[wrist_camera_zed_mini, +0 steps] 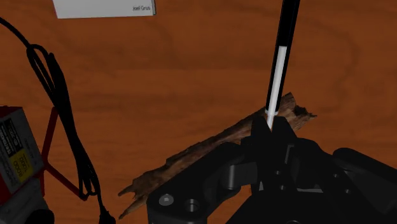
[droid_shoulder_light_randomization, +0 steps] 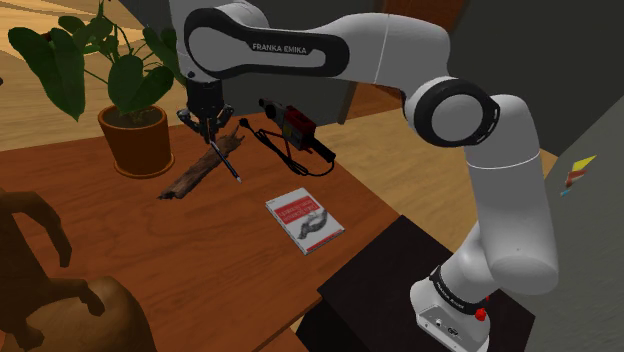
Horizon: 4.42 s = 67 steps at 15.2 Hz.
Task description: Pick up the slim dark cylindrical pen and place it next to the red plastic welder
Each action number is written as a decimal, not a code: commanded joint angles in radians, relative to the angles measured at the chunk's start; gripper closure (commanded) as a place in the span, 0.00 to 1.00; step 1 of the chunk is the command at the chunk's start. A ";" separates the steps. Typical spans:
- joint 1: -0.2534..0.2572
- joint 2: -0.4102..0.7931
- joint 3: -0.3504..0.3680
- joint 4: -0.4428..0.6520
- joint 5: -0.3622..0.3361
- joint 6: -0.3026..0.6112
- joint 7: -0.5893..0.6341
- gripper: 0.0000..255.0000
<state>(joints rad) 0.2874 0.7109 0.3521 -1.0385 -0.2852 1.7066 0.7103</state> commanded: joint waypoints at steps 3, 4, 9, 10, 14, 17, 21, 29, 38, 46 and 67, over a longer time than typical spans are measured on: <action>-0.038 0.057 -0.017 0.107 -0.002 -0.041 -0.079 1.00; -0.046 0.078 -0.022 0.143 -0.003 -0.055 -0.099 1.00; -0.064 0.218 -0.049 0.384 -0.012 -0.142 -0.195 1.00; -0.071 0.204 -0.046 0.344 -0.011 -0.118 -0.190 1.00; -0.092 0.174 -0.041 0.232 -0.011 -0.041 -0.177 1.00; -0.102 0.164 -0.040 0.173 -0.011 0.007 -0.169 1.00; -0.111 0.161 -0.040 0.112 -0.014 0.062 -0.161 1.00; -0.122 0.176 -0.044 0.028 -0.021 0.158 -0.147 1.00; -0.126 0.214 -0.052 -0.026 -0.033 0.249 -0.134 1.00; -0.124 0.265 -0.061 -0.046 -0.044 0.318 -0.125 1.00; -0.115 0.357 -0.077 -0.032 -0.059 0.396 -0.116 0.00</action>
<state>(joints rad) 0.1721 1.0675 0.2751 -1.0707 -0.3447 2.1031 0.5945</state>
